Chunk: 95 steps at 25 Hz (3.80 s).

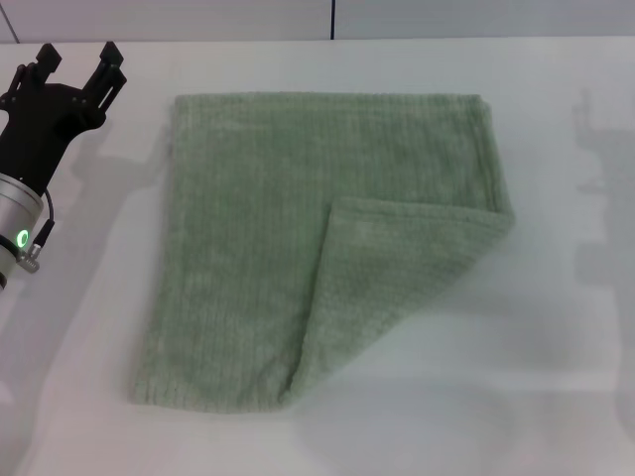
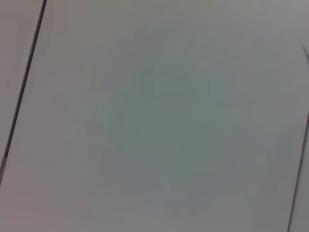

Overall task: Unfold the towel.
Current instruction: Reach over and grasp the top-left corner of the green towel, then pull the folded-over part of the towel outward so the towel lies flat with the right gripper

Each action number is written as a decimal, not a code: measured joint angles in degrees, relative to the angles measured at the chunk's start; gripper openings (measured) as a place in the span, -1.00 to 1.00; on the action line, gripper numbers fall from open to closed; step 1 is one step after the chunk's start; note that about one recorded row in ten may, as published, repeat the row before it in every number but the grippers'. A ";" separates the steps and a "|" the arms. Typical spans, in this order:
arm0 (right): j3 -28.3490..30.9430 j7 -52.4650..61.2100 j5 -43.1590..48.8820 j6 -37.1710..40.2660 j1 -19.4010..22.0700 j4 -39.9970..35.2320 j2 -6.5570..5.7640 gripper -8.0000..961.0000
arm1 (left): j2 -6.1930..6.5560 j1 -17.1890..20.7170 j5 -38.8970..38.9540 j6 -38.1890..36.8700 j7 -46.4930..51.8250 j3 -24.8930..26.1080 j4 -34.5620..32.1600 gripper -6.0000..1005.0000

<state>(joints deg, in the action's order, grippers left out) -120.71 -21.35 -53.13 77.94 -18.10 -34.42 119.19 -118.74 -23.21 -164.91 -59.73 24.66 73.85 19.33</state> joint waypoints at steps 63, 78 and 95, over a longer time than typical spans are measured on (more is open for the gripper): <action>2.20 7.56 0.14 -4.20 -3.96 3.66 -0.19 0.36 | 0.09 -14.69 -0.59 36.02 -0.04 -13.64 0.00 -0.99; 2.22 7.55 0.12 -7.96 -4.31 1.90 -0.19 0.36 | 0.09 -14.80 -0.59 38.45 -0.20 -13.73 -0.22 -0.99; 21.84 6.37 13.51 -87.43 -3.66 -39.21 -1.06 0.36 | 0.09 -14.48 -0.59 38.35 -0.23 -13.73 0.03 -0.99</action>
<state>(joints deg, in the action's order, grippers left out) -98.87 -14.98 -39.62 -9.49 -21.76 -73.63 118.13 -118.65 -37.69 -165.50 -21.38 24.43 60.12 19.36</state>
